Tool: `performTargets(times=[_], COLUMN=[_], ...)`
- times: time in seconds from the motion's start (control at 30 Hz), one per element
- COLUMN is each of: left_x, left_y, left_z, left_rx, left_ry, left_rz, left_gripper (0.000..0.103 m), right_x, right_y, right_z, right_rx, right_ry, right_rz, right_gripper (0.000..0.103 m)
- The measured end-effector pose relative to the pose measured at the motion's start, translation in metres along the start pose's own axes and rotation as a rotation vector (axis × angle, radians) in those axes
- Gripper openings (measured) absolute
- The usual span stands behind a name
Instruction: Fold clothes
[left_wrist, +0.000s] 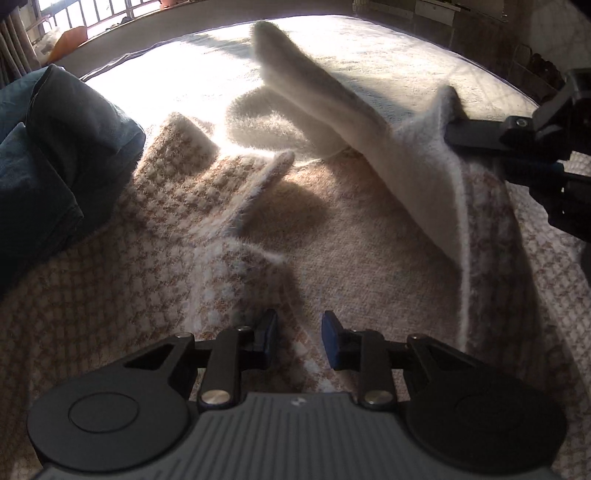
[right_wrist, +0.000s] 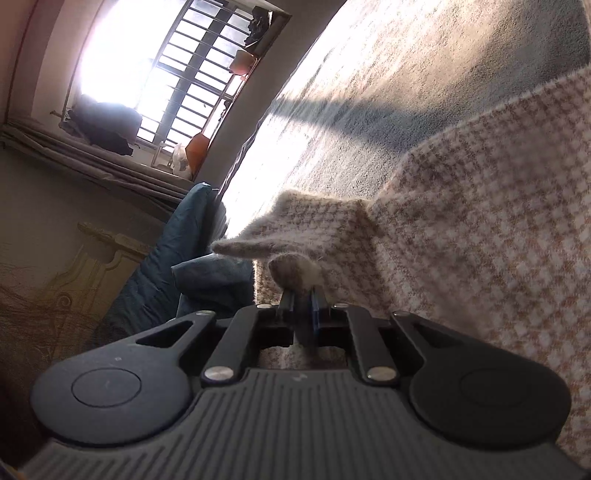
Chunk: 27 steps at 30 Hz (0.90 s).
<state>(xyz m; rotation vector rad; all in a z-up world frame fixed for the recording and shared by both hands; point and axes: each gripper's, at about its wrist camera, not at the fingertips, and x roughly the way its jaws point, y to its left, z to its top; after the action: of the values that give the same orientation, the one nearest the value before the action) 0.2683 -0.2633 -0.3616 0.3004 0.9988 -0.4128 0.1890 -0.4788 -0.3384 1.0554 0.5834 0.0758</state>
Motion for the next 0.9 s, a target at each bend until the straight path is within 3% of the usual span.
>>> performTargets(times=[0.17,0.33,0.4,0.47,0.5,0.6,0.7,0.73,0.9], left_x=[0.001,-0.004,-0.002,0.001,0.002,-0.004,-0.017,-0.021,-0.019], left_y=[-0.021,-0.029,-0.03,-0.028,-0.027,-0.013,0.008,0.012,0.016], left_z=[-0.005,-0.009,-0.011,-0.011,-0.011,-0.009,-0.009,-0.01,-0.018], left_rx=[0.06,0.092,0.096,0.07,0.058,-0.041,-0.182,-0.199,-0.185], left_ry=[-0.013,0.006,0.005,0.002,-0.001,-0.013,-0.038,-0.049,-0.073], left_rz=[0.117,0.174,0.177,0.177,0.174,0.1,-0.075,-0.12,-0.202], left_gripper=[0.03,0.03,0.025,0.007,0.006,0.004,0.004,0.004,0.005], right_x=[0.001,0.0,0.0,0.0,0.0,-0.001,-0.002,-0.002,0.003], right_y=[0.0,0.0,0.0,0.001,0.001,0.002,0.001,0.0,0.0], right_z=[0.001,0.001,0.002,0.003,0.003,0.004,0.005,0.005,0.001], right_rx=[-0.008,-0.005,-0.005,-0.012,-0.018,-0.029,-0.026,-0.025,-0.018], right_ry=[0.007,0.009,0.012,0.014,0.015,0.016,0.017,0.017,0.027], right_rz=[0.0,0.001,0.0,-0.001,-0.001,0.0,0.007,0.009,0.017], right_gripper=[0.007,0.007,0.007,0.007,0.007,0.007,0.007,0.007,0.007])
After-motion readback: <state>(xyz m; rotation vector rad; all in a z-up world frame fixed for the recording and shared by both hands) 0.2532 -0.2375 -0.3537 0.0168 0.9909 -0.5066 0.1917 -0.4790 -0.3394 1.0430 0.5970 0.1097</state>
